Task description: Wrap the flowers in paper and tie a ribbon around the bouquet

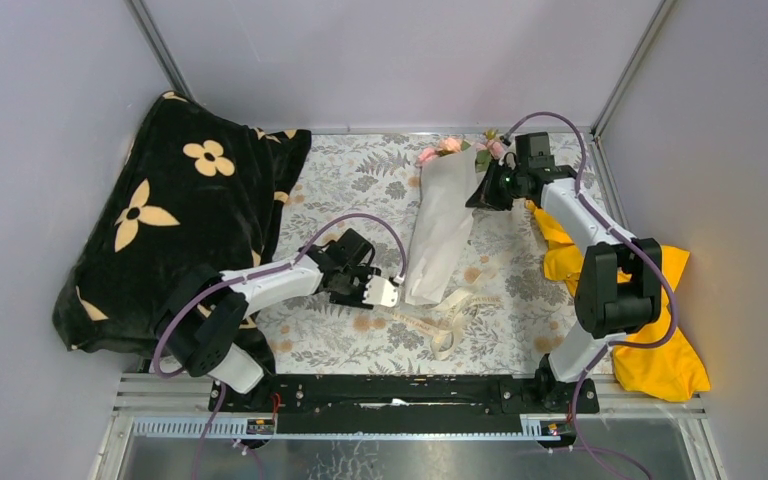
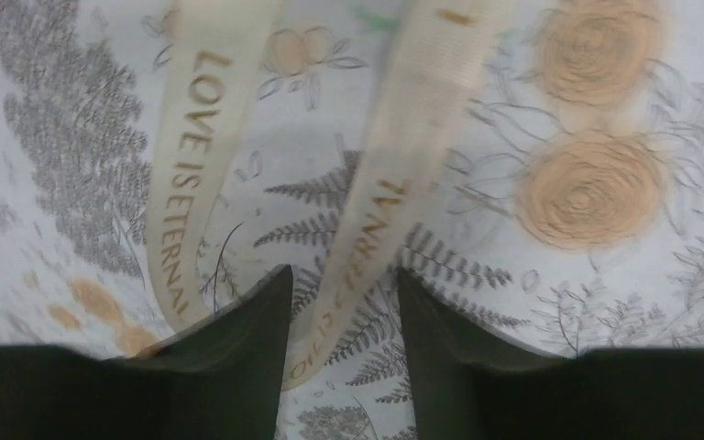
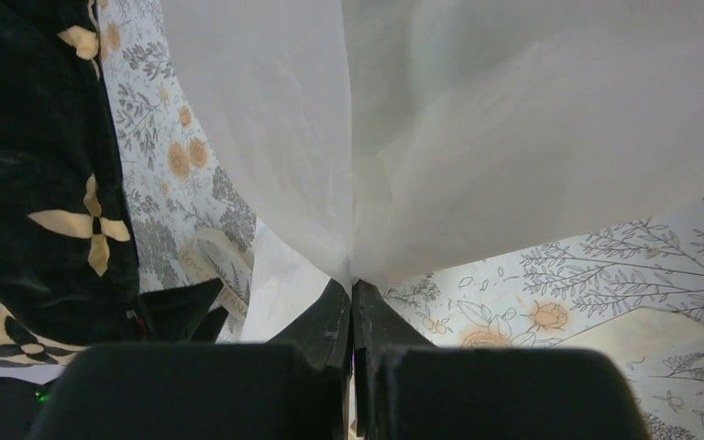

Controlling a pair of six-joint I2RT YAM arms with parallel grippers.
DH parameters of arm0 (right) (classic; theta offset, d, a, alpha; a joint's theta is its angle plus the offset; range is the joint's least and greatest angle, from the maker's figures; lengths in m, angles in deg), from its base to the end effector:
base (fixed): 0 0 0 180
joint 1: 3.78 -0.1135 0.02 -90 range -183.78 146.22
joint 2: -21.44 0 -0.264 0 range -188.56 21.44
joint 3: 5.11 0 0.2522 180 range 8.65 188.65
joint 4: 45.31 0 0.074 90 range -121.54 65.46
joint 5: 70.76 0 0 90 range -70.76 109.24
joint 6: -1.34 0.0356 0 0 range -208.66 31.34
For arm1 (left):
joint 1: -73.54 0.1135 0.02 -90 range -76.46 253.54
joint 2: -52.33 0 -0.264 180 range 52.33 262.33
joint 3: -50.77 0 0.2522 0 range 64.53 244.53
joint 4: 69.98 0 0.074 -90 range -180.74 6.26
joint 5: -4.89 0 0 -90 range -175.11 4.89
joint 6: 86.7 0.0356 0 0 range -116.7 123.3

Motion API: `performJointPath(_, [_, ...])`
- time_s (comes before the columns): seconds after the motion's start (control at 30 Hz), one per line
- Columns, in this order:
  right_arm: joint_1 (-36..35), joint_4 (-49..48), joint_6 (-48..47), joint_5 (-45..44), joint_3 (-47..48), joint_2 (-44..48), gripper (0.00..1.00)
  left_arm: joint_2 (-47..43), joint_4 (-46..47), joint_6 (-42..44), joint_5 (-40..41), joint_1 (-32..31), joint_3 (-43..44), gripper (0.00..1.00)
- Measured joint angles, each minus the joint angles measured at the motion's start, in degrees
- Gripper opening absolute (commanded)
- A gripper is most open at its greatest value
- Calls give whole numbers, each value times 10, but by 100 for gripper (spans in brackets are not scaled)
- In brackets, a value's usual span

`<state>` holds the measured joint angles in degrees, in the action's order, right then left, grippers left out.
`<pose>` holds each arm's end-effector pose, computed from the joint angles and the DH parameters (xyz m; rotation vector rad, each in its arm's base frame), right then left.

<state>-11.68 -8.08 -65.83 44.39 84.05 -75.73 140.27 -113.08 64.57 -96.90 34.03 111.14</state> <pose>0.3718 0.0669 0.2649 0.0928 2.3980 0.7747 0.2038 -0.1775 0.1579 2.1621 1.7262 -0.1916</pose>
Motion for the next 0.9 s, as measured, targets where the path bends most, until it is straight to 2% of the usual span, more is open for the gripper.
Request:
performJointPath(0.03, [-3,-1,0,1,-3,2,0,3,20,0,11,0,-3,12])
performJointPath(0.07, [-5,-2,0,2,-7,4,0,7,38,0,22,-1,-6,0])
performJointPath(0.17, [-7,-7,0,11,-28,14,0,14,70,-6,43,-1,-14,0])
performJointPath(0.27, [-7,-11,0,16,-51,28,0,0,62,-13,36,-1,-15,0])
performJointPath(0.37, [-7,-18,-2,16,-77,42,0,-76,1,-34,-30,-2,3,0])
performJointPath(0.47, [-7,-23,-6,16,-93,44,0,-109,-81,-59,-109,-2,83,0])
performJointPath(0.67, [-7,-28,-17,15,-106,44,0,-126,-190,-99,-278,-2,234,0])
performJointPath(0.9, [-7,-33,-22,12,-110,36,0,-124,-281,-146,-449,9,355,0])
